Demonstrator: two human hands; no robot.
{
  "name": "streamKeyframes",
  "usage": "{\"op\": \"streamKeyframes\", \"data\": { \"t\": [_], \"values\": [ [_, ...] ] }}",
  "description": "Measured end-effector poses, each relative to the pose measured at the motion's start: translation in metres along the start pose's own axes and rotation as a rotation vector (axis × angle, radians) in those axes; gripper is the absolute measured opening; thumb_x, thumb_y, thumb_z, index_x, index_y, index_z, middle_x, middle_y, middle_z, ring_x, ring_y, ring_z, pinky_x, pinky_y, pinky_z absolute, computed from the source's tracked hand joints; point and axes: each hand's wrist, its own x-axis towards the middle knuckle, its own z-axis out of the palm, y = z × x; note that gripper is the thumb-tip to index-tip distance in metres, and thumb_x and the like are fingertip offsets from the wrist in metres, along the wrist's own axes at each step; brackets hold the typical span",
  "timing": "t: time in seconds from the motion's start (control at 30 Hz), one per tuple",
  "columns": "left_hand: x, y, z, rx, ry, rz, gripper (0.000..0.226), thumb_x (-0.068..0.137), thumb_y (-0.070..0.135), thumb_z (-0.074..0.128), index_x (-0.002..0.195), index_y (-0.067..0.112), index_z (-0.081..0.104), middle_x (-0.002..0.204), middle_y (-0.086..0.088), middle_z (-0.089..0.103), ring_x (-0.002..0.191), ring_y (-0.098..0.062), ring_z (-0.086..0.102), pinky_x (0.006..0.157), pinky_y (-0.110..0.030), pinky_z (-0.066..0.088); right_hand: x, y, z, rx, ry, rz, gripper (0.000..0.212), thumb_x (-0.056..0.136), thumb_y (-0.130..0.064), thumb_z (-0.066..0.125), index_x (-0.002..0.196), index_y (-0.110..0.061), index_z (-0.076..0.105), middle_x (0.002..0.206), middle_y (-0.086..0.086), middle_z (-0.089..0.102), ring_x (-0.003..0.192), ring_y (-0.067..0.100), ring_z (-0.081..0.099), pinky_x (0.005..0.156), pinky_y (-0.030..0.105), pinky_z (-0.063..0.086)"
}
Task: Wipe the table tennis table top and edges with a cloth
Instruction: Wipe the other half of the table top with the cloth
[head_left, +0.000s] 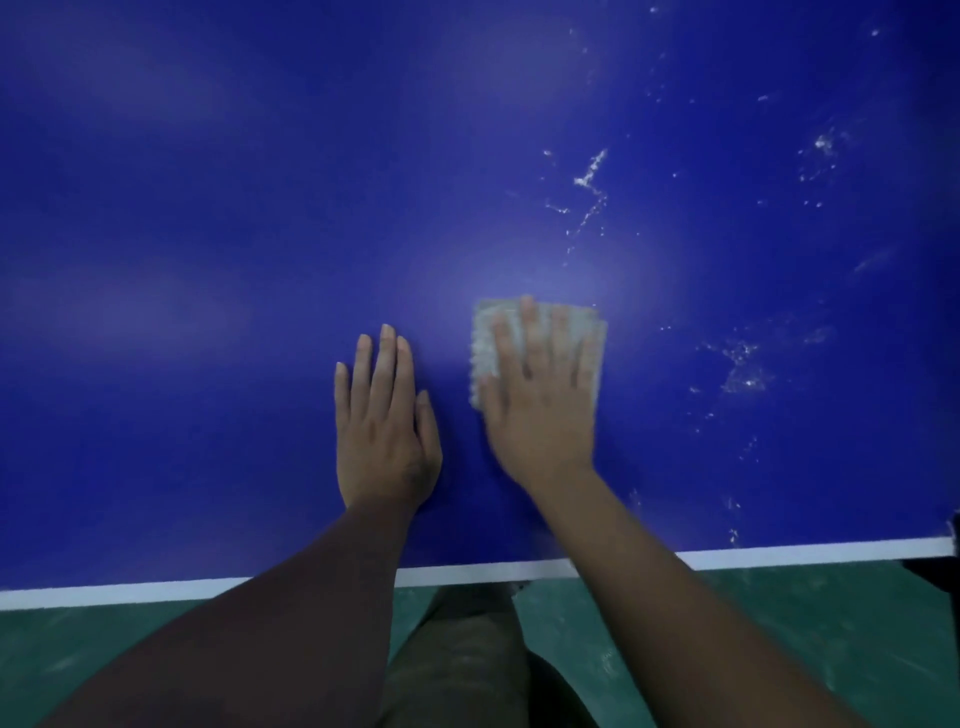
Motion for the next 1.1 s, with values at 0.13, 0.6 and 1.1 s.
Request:
{"op": "streamKeyframes", "data": {
  "t": [0.13,0.6,1.1],
  "values": [
    [-0.001,0.000,0.001,0.010,-0.017,0.002,0.060,0.113,0.025,0.035,0.168,0.002,0.030,0.178,-0.012,0.023,0.167,-0.031,0.014,0.134,-0.059,0.017,0.052,-0.021,0.002,-0.005,0.001,-0.200,0.064,0.112,-0.051,0.028,0.170,-0.025,0.023,0.179,0.004,0.012,0.166,0.031,0.009,0.131,0.062,0.007],
    [-0.001,-0.001,0.002,-0.023,-0.063,-0.010,0.061,0.112,0.027,0.032,0.169,0.004,0.028,0.179,-0.010,0.022,0.167,-0.031,0.014,0.133,-0.061,0.018,0.065,0.010,-0.010,-0.032,0.024,-0.052,0.064,0.113,-0.046,0.032,0.170,-0.019,0.025,0.179,0.008,0.011,0.165,0.036,0.007,0.128,0.068,0.010],
    [0.000,0.004,-0.004,-0.059,-0.039,-0.032,0.061,0.111,0.025,0.036,0.169,0.006,0.030,0.179,-0.007,0.024,0.167,-0.030,0.016,0.132,-0.062,0.022,0.113,0.114,-0.032,-0.082,0.021,0.049,0.061,0.114,-0.042,0.020,0.172,-0.022,0.016,0.179,0.010,0.010,0.165,0.036,0.006,0.130,0.064,0.009]
  ]
}}
